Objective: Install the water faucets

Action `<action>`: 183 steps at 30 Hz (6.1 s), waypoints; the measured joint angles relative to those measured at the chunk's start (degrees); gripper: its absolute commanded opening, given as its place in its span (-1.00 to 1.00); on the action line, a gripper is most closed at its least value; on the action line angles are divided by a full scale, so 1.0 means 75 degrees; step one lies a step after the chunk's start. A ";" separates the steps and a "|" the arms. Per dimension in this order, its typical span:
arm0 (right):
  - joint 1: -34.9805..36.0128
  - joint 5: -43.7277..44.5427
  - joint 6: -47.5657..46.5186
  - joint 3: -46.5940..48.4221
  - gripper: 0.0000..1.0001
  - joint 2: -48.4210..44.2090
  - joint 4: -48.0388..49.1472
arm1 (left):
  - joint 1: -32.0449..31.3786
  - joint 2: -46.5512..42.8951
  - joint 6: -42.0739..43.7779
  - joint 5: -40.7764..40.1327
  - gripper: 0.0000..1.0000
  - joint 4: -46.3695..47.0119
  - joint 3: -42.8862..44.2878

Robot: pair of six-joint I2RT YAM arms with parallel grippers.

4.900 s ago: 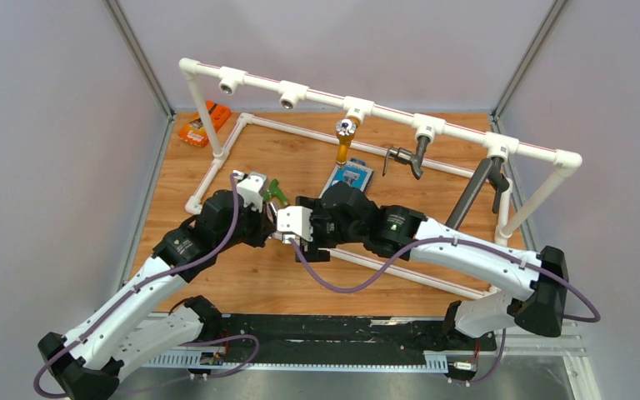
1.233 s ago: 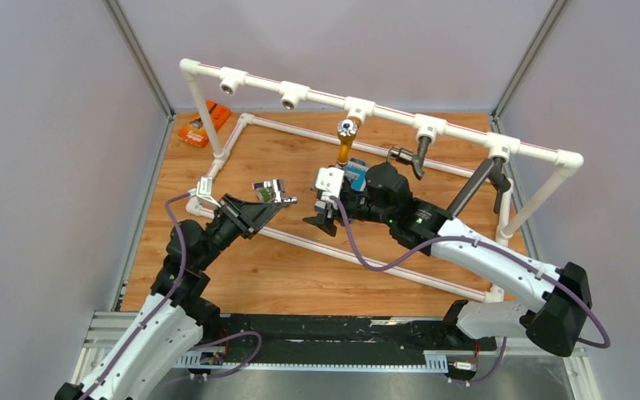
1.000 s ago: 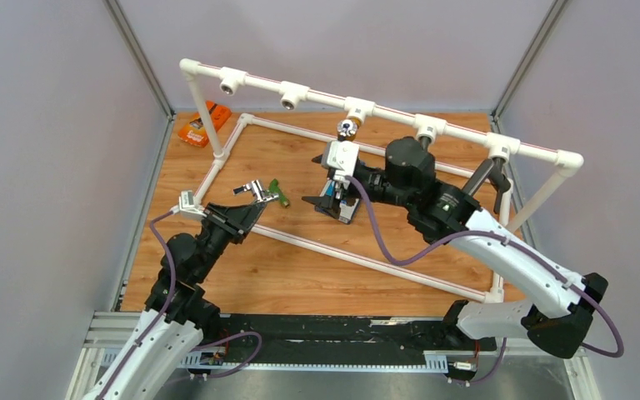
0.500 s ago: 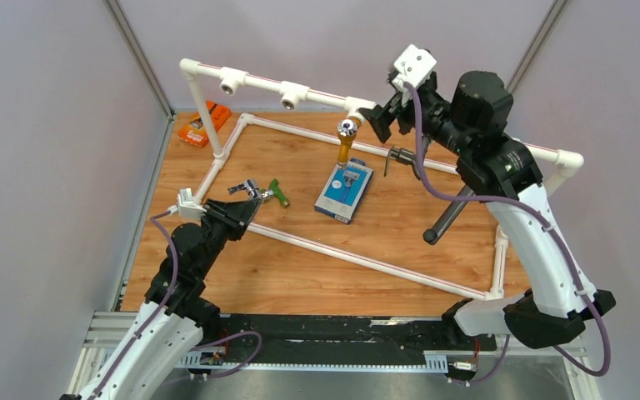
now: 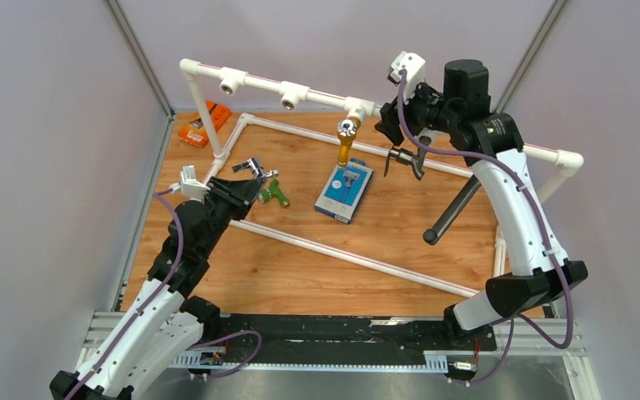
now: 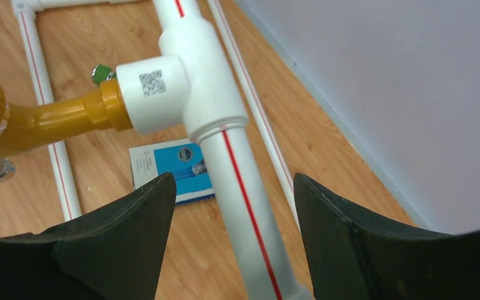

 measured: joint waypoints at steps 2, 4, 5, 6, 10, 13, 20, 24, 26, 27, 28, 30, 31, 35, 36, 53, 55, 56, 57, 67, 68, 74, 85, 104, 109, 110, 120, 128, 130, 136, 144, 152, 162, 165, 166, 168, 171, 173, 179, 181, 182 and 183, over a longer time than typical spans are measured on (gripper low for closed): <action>0.0012 -0.0175 -0.0079 0.0017 0.31 0.0140 -0.0251 | 0.0000 0.0271 0.0023 -0.0006 -1.00 0.0175 0.0189; 0.0012 -0.0291 -0.0192 0.0055 0.06 0.0245 -0.0367 | 0.0000 0.0557 0.0047 -0.0023 -1.00 0.0353 0.0428; 0.0015 -0.0332 -0.0216 0.0111 -0.05 0.0289 -0.0385 | 0.0000 0.0691 0.0055 -0.0047 -1.00 0.0449 0.0551; 0.0023 -0.0321 -0.0233 0.0204 -0.18 0.0341 -0.0399 | 0.0000 0.0801 0.0061 -0.0076 -1.00 0.0536 0.0644; 0.0128 -0.0396 -0.0463 0.0385 -0.98 0.0472 -0.0405 | 0.0000 0.1148 0.0076 -0.0277 -1.00 0.0877 0.0991; 0.0361 -0.0705 -0.0874 0.0411 -1.00 0.0507 -0.0364 | 0.0000 0.1346 0.0064 -0.0542 -1.00 0.1151 0.1166; 0.1294 0.0662 0.0376 -0.0096 -1.00 0.0493 0.0842 | 0.0000 0.1582 -0.0105 -0.1512 -1.00 0.1711 0.1201; 0.1553 0.1323 0.0743 -0.0635 -1.00 0.0274 0.1556 | 0.0000 0.1661 -0.0195 -0.2171 -1.00 0.1926 0.1221; 0.1612 0.1559 0.0880 -0.0892 -1.00 0.0125 0.1856 | 0.0000 0.1769 -0.0309 -0.2538 -1.00 0.2022 0.1282; 0.1629 0.1670 0.0997 -0.1026 -1.00 0.0050 0.2040 | 0.0000 0.1839 -0.0347 -0.2637 -1.00 0.2049 0.1335; 0.1644 0.1740 0.1096 -0.1116 -1.00 0.0015 0.2165 | 0.0000 0.1955 -0.0420 -0.2751 -1.00 0.2092 0.1428; 0.1676 0.1906 0.1341 -0.1256 -1.00 -0.0038 0.2416 | 0.0003 0.2235 -0.0571 -0.2882 -0.99 0.2145 0.1679; 0.1682 0.1973 0.1451 -0.1294 -1.00 -0.0052 0.2498 | 0.0003 0.2381 -0.0650 -0.2938 -1.00 0.2154 0.1816; 0.1714 0.2203 0.1839 -0.1469 -1.00 -0.0134 0.2786 | -0.0003 0.2853 -0.1000 -0.3057 -1.00 0.2078 0.2326; 0.1725 0.2264 0.1938 -0.1501 -1.00 -0.0152 0.2850 | -0.0020 0.2975 -0.1096 -0.3104 -1.00 0.2011 0.2486; 0.1958 0.3244 0.2398 -0.1915 -1.00 -0.0242 0.3824 | -0.0764 0.4095 -0.1676 -0.4080 -1.00 0.0761 0.3698; 0.2002 0.3220 0.2136 -0.2017 -1.00 -0.0300 0.3902 | -0.0769 0.4167 -0.1676 -0.4188 -1.00 0.0635 0.3724; 0.2031 0.3220 0.2002 -0.2052 -1.00 -0.0318 0.3931 | -0.0769 0.4199 -0.1667 -0.4237 -1.00 0.0580 0.3754; 0.2063 0.3226 0.1868 -0.2081 -1.00 -0.0332 0.3952 | -0.0769 0.4234 -0.1661 -0.4287 -1.00 0.0516 0.3797; 0.2200 0.3232 0.1105 -0.2145 -1.00 -0.0361 0.4051 | -0.0769 0.4476 -0.1518 -0.4523 -1.00 0.0507 0.4246; 0.2203 0.3229 0.1055 -0.2145 -1.00 -0.0361 0.4039 | -0.0769 0.4494 -0.1504 -0.4526 -1.00 0.0507 0.4278; 0.2226 0.3110 0.0752 -0.2145 -1.00 -0.0358 0.4007 | -0.0769 0.4628 -0.1478 -0.4587 -1.00 0.0484 0.4398; 0.2291 0.2404 0.0149 -0.1565 -0.42 0.0017 0.2882 | -0.0764 0.4776 -0.1547 -0.4552 -1.00 0.0393 0.4465; 0.2296 0.2629 -0.0953 -0.0204 0.18 0.0434 0.0615 | -0.0781 0.4759 -0.1425 -0.3969 -1.00 0.0583 0.4459; 0.2296 0.2661 -0.1131 -0.0035 0.12 0.0495 0.0338 | -0.0781 0.4762 -0.1343 -0.3873 -0.99 0.0644 0.4459; 0.2296 0.2672 -0.1154 -0.0032 0.09 0.0510 0.0335 | -0.0781 0.4762 -0.1326 -0.3838 -1.00 0.0670 0.4459; 0.2218 0.2707 -0.1291 0.0627 -0.76 0.0918 -0.0227 | -0.0781 0.4951 -0.1137 -0.3631 -1.00 0.0854 0.4459; 0.2226 0.2993 -0.1309 0.0574 -0.85 0.0927 -0.0195 | -0.0781 0.5036 -0.1017 -0.3672 -0.99 0.0973 0.4465; 0.2229 0.3042 -0.1317 0.0560 -0.88 0.0927 -0.0152 | -0.0784 0.5074 -0.1008 -0.3695 -1.00 0.1000 0.4491; 0.2314 0.3118 -0.1355 0.0530 -0.89 0.0927 -0.0082 | -0.0816 0.5147 -0.0924 -0.3759 -1.00 0.1078 0.4540; 0.2396 0.3118 -0.1443 0.0458 -0.89 0.0903 -0.0061 | -0.1029 0.5149 -0.0469 -0.4083 -1.00 0.1154 0.4540; 0.2425 0.3127 -0.1527 0.0364 -0.89 0.0898 -0.0047 | -0.1236 0.5292 -0.0251 -0.4406 -1.00 0.1428 0.4581; 0.2425 0.3031 -0.1553 0.0300 -0.91 0.0874 -0.0009 | -0.1320 0.5298 -0.0376 -0.4663 -1.00 0.1603 0.4456; 0.2425 0.2996 -0.1582 0.0271 -0.91 0.0871 0.0023 | -0.1326 0.5295 -0.0804 -0.4631 -1.00 0.1909 0.4202; 0.2425 0.2987 -0.1591 0.0259 -0.91 0.0866 0.0041 | -0.1329 0.5295 -0.0976 -0.4584 -1.00 0.1999 0.4115; 0.2425 0.2964 -0.1606 0.0256 -0.91 0.0863 0.0050 | -0.1332 0.5298 -0.1247 -0.4479 -0.99 0.2133 0.3981; 0.2425 0.2952 -0.1626 0.0254 -0.91 0.0863 0.0055 | -0.1329 0.5324 -0.1562 -0.4316 -1.00 0.2189 0.3917; 0.2425 0.2946 -0.1635 0.0248 -0.91 0.0863 0.0058 | -0.1329 0.5336 -0.1623 -0.4258 -1.00 0.2177 0.3911; 0.2428 0.2888 -0.1638 0.0210 -0.92 0.0845 0.0085 | -0.1134 0.5254 -0.1565 -0.3972 -1.00 0.2011 0.3914; 0.2428 0.2885 -0.1638 0.0204 -0.92 0.0842 0.0099 | -0.0962 0.5184 -0.1571 -0.3646 -1.00 0.1883 0.3920; 0.2428 0.2885 -0.1641 0.0204 -0.92 0.0842 0.0114 | -0.0871 0.5155 -0.1580 -0.3477 -0.99 0.1833 0.3920; 0.2428 0.2885 -0.1641 0.0204 -0.92 0.0842 0.0117 | -0.0796 0.5129 -0.1588 -0.3299 -1.00 0.1781 0.3923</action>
